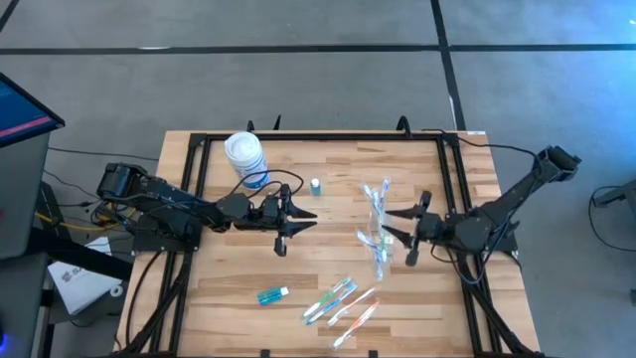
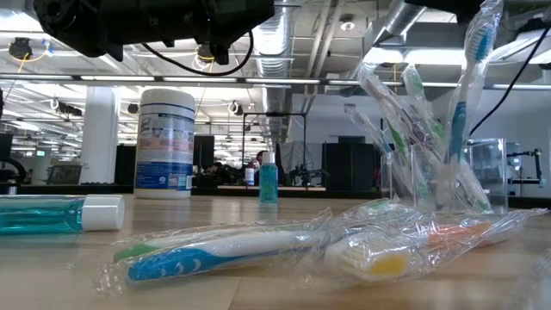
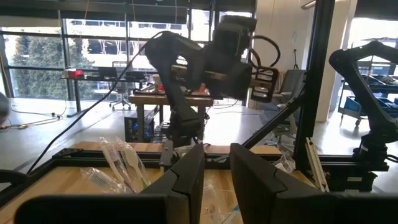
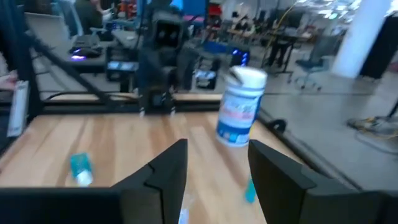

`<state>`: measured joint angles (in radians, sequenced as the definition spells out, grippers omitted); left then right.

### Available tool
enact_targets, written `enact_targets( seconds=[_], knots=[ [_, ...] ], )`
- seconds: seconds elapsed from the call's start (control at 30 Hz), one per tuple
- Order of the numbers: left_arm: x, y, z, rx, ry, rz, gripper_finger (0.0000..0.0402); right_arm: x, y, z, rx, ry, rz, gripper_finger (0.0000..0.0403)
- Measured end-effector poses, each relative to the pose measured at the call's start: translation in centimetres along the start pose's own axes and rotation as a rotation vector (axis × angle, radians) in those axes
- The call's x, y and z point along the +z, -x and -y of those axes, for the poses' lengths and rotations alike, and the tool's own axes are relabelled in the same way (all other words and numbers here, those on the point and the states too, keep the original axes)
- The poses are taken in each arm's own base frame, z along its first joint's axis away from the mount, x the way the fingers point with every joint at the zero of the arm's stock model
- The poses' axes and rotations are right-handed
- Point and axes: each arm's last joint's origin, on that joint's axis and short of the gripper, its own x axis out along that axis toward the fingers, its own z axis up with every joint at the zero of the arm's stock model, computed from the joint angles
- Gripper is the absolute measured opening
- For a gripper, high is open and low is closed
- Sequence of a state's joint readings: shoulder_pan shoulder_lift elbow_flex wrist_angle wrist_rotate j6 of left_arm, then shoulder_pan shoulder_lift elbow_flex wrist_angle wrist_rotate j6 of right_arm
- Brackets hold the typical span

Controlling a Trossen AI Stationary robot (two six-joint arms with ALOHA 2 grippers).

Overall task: Pick & Place toothbrushing station
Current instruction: Put the blue mouthwash into the transparent organizer

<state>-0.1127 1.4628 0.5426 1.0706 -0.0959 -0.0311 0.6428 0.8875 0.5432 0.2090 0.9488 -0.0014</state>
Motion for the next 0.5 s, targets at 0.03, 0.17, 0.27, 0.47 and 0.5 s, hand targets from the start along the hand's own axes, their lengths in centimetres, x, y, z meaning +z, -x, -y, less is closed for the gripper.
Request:
enact_targets(
  seconds=[0.03, 0.17, 0.27, 0.47, 0.5],
  knots=[
    [0.0, 0.0, 0.0, 0.0, 0.0, 0.0, 0.0072, 0.2, -0.2, 0.2, -0.014, 0.004, 0.011, 0.0157],
    [0.0, 0.0, 0.0, 0.0, 0.002, -0.001, 0.0072, 0.8, -1.1, 1.1, -0.064, -0.015, 0.047, 0.0153],
    [-0.1, 0.0, 0.0, 0.0, 0.02, -0.009, 0.0072, 1.2, -1.7, 1.6, -0.034, -0.01, 0.078, 0.0154],
    [-0.6, 0.0, 0.2, -0.006, 0.056, -0.064, 0.0072, 1.1, -2.7, 2.3, 0.033, -0.038, 0.082, 0.0166],
    [-0.7, 0.1, 0.4, -0.012, 0.07, -0.076, 0.0072, 1.0, -2.8, 2.2, 0.041, -0.035, 0.077, 0.0168]
  ],
)
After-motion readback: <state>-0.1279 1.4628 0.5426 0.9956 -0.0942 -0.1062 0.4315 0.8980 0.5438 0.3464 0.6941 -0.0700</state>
